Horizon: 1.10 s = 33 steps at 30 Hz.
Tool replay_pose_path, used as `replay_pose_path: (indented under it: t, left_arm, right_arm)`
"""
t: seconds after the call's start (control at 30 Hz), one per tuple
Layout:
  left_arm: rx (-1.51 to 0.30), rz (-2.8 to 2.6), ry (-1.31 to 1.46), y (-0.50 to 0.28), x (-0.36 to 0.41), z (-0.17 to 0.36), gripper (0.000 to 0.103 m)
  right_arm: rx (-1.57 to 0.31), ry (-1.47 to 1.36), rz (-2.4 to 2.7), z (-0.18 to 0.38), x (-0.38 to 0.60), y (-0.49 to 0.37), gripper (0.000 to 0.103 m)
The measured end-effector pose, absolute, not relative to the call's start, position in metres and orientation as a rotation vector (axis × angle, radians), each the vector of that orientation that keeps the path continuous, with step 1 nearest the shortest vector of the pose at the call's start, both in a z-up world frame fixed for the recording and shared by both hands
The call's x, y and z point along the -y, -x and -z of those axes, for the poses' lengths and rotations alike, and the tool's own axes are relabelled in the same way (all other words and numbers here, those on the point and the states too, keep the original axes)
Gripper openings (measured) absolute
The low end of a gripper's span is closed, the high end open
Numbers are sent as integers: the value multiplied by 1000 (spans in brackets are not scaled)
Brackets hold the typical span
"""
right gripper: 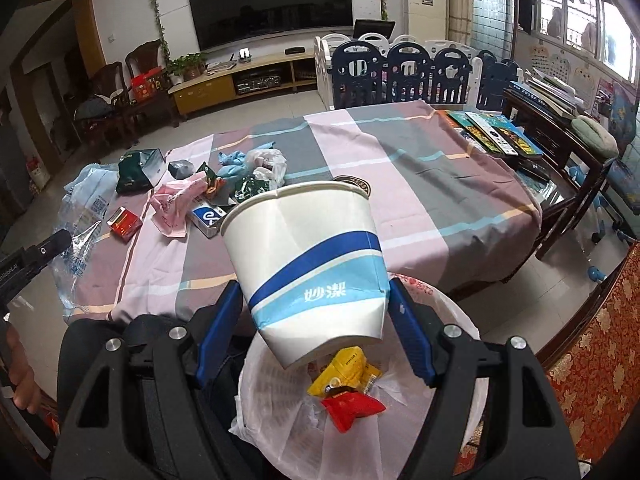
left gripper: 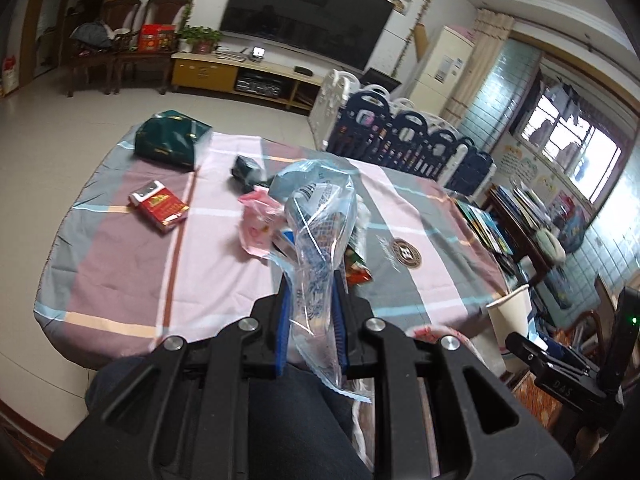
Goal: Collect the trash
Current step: 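Drop the paper cup and plastic bag into the wastebasket with both tools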
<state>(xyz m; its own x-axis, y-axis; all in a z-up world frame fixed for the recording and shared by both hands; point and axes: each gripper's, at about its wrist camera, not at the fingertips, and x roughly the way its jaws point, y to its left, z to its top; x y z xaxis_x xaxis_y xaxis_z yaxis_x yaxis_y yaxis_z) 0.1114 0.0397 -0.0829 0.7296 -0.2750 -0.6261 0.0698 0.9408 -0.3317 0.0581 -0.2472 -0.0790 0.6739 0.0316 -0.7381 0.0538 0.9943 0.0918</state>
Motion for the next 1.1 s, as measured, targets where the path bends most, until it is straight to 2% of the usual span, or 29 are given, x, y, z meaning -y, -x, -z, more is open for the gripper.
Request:
replay_pose_path:
  t: [0.2, 0.57, 0.7, 0.87, 0.93, 0.97, 1.0, 1.1]
  left_arm:
    - [-754, 277, 230, -98, 4, 81, 19]
    - [-856, 437, 171, -91, 69, 95, 19]
    - [-915, 499, 151, -91, 92, 110, 19]
    - [-990, 604, 115, -91, 122, 128, 22]
    - [-1011, 641, 92, -90, 132, 134, 36]
    - [-1015, 643, 76, -89, 136, 136, 60]
    - [-1005, 634, 63, -87, 137, 136, 77]
    - [-982, 626, 58, -86, 135, 132, 84]
  right_arm:
    - [-863, -133, 6, 95, 272, -31, 73]
    - [-1182, -212, 20, 190, 293, -26, 77]
    - [-1136, -314, 69, 184, 325, -19, 81]
    - [-989, -518, 192, 156, 390, -4, 83]
    - [-953, -554, 228, 148, 406, 0, 86]
    - [-940, -557, 243, 145, 411, 2, 86]
    - [-935, -552, 248, 143, 414, 3, 86]
    - [-932, -545, 256, 141, 414, 3, 86]
